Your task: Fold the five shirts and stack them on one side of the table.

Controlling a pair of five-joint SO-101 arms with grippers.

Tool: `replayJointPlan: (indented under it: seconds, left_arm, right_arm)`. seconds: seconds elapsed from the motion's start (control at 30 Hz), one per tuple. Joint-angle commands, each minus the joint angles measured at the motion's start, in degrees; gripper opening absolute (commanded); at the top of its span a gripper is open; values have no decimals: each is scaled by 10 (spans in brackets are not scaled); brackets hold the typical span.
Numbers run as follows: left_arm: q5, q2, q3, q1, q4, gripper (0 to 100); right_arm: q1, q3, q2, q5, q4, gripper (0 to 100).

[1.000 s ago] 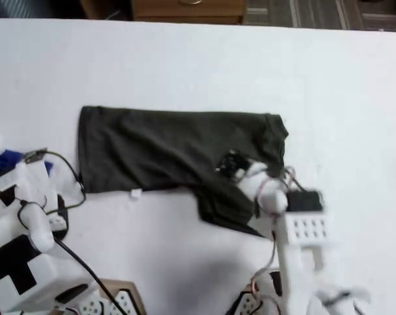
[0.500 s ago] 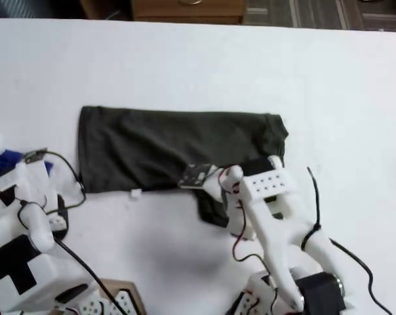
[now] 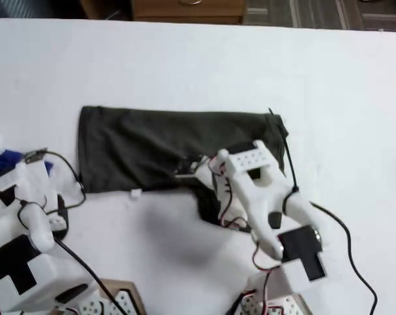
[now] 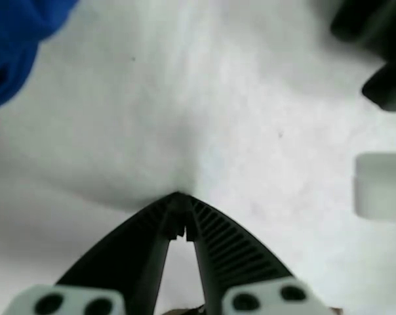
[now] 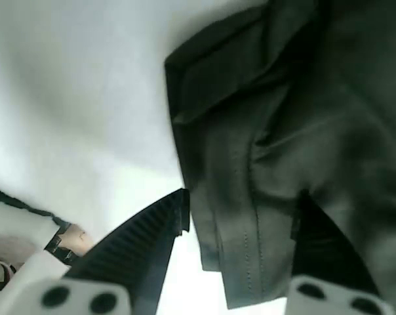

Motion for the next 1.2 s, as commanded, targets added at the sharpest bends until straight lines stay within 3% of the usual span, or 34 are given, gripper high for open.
replayJointPlan:
  seconds: [0.0, 0.43, 0.53, 0.63, 1.17]
  left_arm:
    - [-1, 2, 0, 6, -23, 24]
    - [-1, 2, 0, 6, -23, 24]
    - [-1, 2, 0, 6, -23, 24]
    - [-1, 2, 0, 6, -23, 24]
    - [-1, 2, 1, 6, -23, 24]
  right_arm:
    - [-5, -25, 21, -4, 2, 261]
    - [-5, -26, 34, -4, 25, 249]
    - [-5, -25, 34, -4, 25, 163]
    - [-5, -25, 34, -4, 22, 17]
    - [1, -87, 29, -4, 25, 18]
